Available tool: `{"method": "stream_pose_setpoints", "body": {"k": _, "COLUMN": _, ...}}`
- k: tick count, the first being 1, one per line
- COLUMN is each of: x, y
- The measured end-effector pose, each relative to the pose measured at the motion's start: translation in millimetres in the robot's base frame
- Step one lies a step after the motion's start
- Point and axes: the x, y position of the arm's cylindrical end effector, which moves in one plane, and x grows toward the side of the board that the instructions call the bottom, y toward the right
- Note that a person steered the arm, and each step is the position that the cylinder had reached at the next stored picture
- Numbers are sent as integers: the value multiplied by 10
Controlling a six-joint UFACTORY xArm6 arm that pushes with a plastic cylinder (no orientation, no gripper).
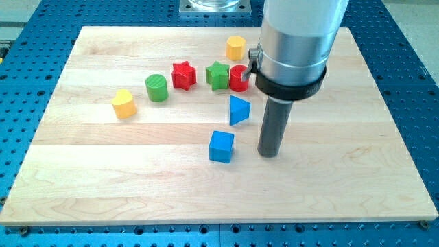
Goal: Move the blue triangle to the top left of the blue cube
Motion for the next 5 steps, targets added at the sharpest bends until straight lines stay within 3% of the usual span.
{"method": "stream_pose_setpoints", "body": {"k": 3, "x": -996, "y": -487}}
{"method": "stream_pose_setpoints", "body": {"k": 5, "x": -427, "y": -787}}
